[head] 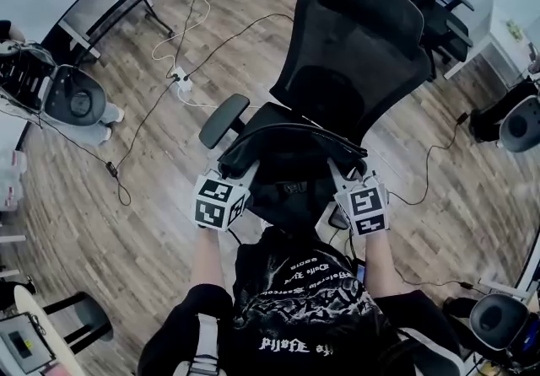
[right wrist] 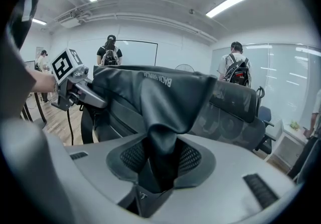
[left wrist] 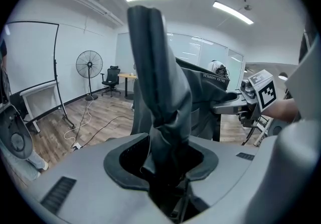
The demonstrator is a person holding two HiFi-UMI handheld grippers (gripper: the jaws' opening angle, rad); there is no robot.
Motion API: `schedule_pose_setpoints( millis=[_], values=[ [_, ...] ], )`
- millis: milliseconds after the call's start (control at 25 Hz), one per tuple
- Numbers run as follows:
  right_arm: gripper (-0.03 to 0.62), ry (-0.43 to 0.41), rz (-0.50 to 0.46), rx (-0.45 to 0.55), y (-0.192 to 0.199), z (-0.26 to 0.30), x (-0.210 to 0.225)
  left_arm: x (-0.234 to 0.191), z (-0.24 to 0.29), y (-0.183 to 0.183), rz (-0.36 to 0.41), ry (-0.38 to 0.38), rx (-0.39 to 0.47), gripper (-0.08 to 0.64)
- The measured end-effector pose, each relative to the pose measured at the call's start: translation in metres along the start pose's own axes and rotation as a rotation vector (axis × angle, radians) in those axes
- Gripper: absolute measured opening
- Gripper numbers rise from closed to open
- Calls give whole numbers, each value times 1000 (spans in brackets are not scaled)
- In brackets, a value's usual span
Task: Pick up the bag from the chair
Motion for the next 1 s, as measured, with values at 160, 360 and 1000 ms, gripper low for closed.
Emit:
schedule_pose_setpoints(
  millis=[160,360,1000],
  values=[
    [135,6,12,31,-11,-10,1,4,-10,-12,22,-7,26,150],
    [135,26,26,84,-25,-26,9,16,-22,-32,50,-21,68,150],
    [133,97,52,195,-53,-66,36,53,-44,-70,93,-32,217,147]
  ],
)
Point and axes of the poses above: the fingertips, and each gripper's own axes: z forward along the fingers, x to its right, y out of its underside, the point moved 4 cm from there along -z, backward along the fingers, and after that the axes turned 8 degrees about y, right-handed, at the moved point
